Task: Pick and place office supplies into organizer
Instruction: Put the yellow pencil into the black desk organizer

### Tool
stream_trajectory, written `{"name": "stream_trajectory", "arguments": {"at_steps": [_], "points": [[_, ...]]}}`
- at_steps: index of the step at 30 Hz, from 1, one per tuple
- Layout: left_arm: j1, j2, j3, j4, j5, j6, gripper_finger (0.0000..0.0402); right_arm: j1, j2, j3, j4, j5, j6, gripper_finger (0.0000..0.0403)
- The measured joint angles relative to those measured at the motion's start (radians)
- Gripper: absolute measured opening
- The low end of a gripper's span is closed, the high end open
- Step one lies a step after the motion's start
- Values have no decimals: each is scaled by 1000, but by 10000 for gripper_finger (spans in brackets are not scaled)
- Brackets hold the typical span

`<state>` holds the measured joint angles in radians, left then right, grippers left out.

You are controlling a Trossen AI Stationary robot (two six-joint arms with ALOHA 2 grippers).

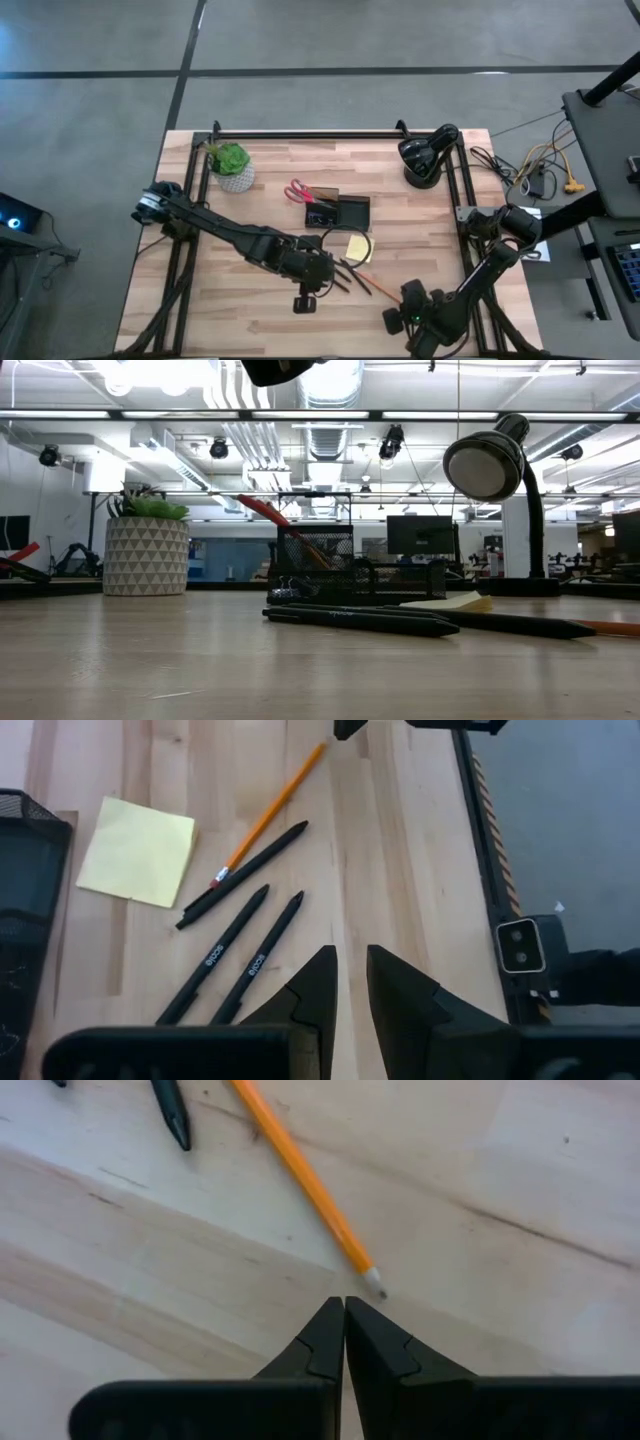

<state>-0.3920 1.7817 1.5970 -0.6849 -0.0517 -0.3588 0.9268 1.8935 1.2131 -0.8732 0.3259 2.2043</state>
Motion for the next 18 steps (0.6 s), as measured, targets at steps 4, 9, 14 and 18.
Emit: {"name": "stream_trajectory", "arguments": {"at_steps": [4, 9, 14, 18], "points": [[0, 0, 0, 0, 21, -1, 40, 0, 0, 3, 18, -22, 23, 9], [0, 0, 0, 0, 24, -2, 40, -4, 0, 3, 24, -39, 44, 9], [0, 0, 0, 0, 24, -2, 40, -5, 0, 8, 31, -38, 44, 9], [-1, 0, 0, 0, 24, -3, 40, -5, 0, 13, 34, -38, 41, 9]]}}
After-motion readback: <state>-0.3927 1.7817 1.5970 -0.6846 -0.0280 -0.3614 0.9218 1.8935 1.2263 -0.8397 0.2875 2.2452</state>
